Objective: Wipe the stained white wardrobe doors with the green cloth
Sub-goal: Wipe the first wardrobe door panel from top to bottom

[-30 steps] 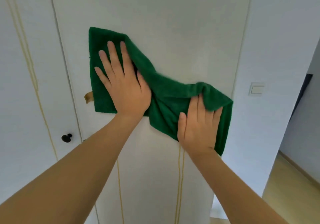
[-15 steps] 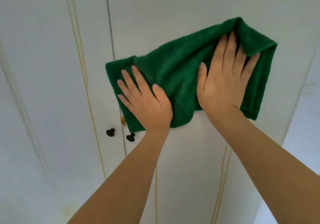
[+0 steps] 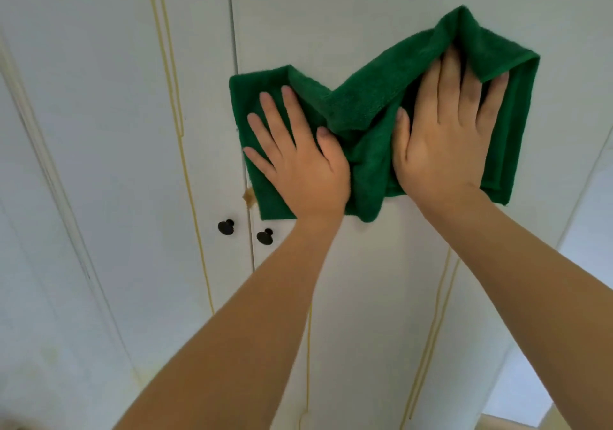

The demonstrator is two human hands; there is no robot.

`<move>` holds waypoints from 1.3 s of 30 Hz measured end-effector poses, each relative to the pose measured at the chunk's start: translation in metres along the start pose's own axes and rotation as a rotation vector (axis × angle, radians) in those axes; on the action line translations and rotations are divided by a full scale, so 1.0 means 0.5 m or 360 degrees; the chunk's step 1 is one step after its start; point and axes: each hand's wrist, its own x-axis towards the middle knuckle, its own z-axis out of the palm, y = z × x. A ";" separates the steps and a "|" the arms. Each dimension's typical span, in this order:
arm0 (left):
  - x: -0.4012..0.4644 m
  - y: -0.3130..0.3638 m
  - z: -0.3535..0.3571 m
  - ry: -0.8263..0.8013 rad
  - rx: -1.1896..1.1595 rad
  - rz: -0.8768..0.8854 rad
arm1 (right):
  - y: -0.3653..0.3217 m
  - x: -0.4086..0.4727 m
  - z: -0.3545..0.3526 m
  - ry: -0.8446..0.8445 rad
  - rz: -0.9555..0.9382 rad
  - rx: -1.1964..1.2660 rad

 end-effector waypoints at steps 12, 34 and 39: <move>-0.084 0.020 0.009 -0.0011 -0.0130 -0.0268 | 0.052 -0.068 0.012 0.0076 -0.0138 -0.0002; -0.153 -0.019 0.019 -0.0034 0.0012 0.0119 | 0.189 -0.270 0.017 -0.0081 0.0223 0.0014; -0.211 0.033 0.038 -0.0014 -0.0034 -0.0205 | 0.150 -0.302 0.032 -0.0084 0.0306 0.0047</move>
